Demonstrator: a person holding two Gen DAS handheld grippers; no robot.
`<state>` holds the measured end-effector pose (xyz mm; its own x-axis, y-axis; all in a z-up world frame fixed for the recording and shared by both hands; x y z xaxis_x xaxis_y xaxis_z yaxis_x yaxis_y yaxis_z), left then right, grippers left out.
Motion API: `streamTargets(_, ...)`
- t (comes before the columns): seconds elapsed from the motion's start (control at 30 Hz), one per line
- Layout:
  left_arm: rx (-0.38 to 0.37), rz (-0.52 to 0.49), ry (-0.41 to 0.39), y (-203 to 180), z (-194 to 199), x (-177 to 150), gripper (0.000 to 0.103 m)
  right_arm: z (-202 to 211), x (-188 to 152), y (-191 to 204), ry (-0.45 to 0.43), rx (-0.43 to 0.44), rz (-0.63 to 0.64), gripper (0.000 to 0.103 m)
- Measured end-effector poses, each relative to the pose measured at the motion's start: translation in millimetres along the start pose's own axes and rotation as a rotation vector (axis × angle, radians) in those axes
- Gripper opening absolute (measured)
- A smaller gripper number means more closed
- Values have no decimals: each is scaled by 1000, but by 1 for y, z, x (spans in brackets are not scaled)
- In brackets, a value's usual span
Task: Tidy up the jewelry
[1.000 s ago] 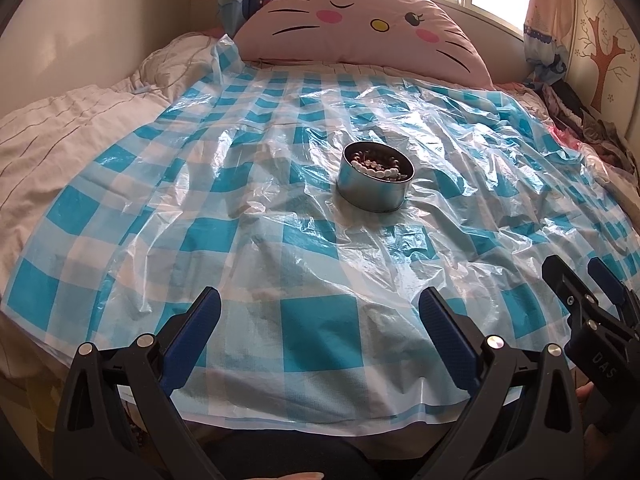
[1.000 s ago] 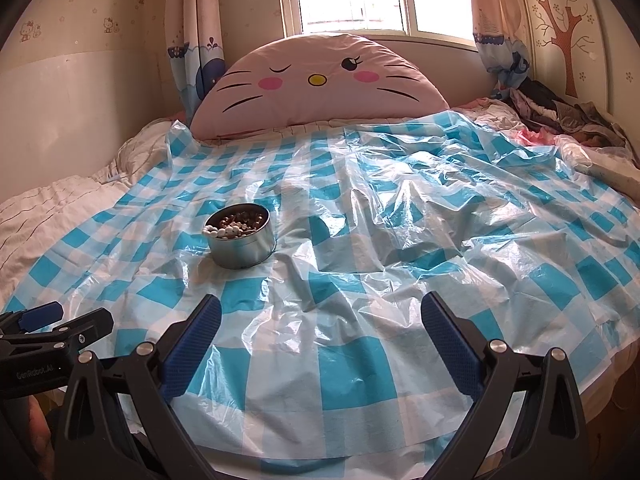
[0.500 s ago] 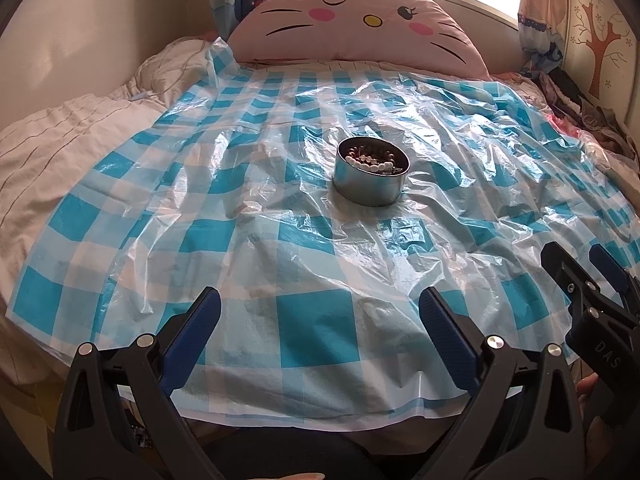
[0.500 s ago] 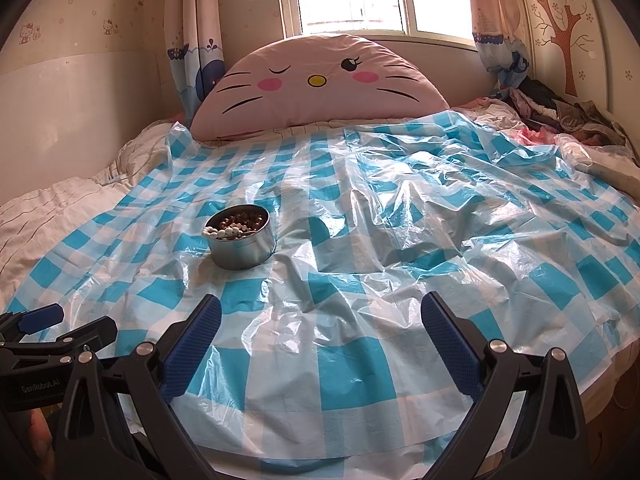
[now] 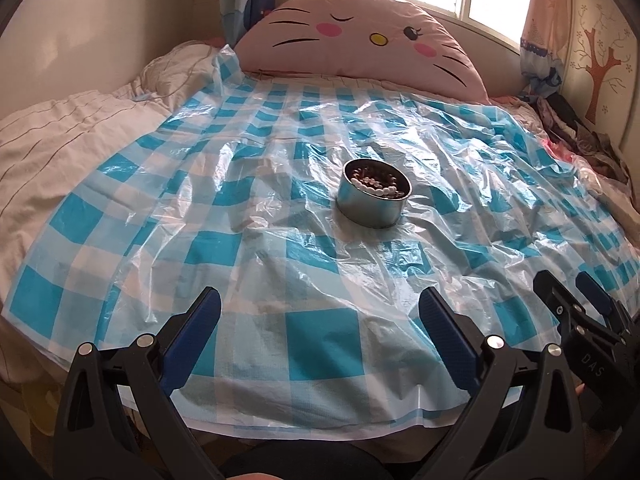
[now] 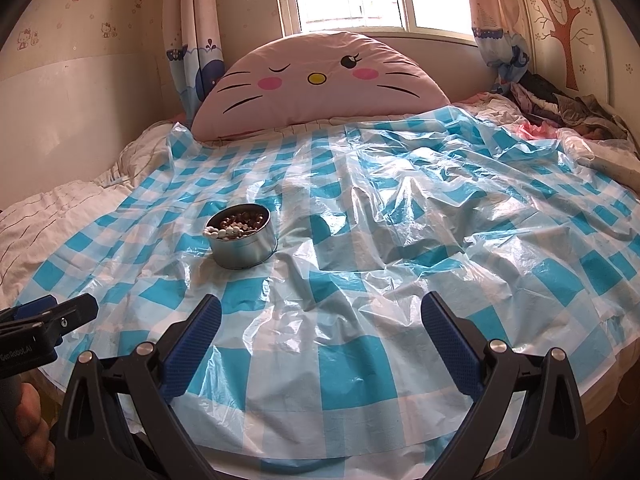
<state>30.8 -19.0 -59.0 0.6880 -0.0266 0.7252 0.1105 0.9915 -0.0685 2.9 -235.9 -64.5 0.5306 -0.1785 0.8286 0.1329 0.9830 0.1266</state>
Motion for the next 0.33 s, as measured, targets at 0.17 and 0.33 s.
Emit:
streamTargets(0.17,-18,-5,68,-3,-12,-9,95,-1,-3,-5,3,-6,-24,96)
streamTargets(0.33,-11,36,53,3,-9,-12,95,-1,0,-4,2,-17,-17,96)
Point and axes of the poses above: each gripper's, at about its wrist camera, not at the fingertips, and z roughly against the way its jaws point, y to its left, x to its top, the point moved 9 cm from there along -z, roughly the way its jaws point, and after that the axes turned 1 degree about -x, right-handed, at the moved point
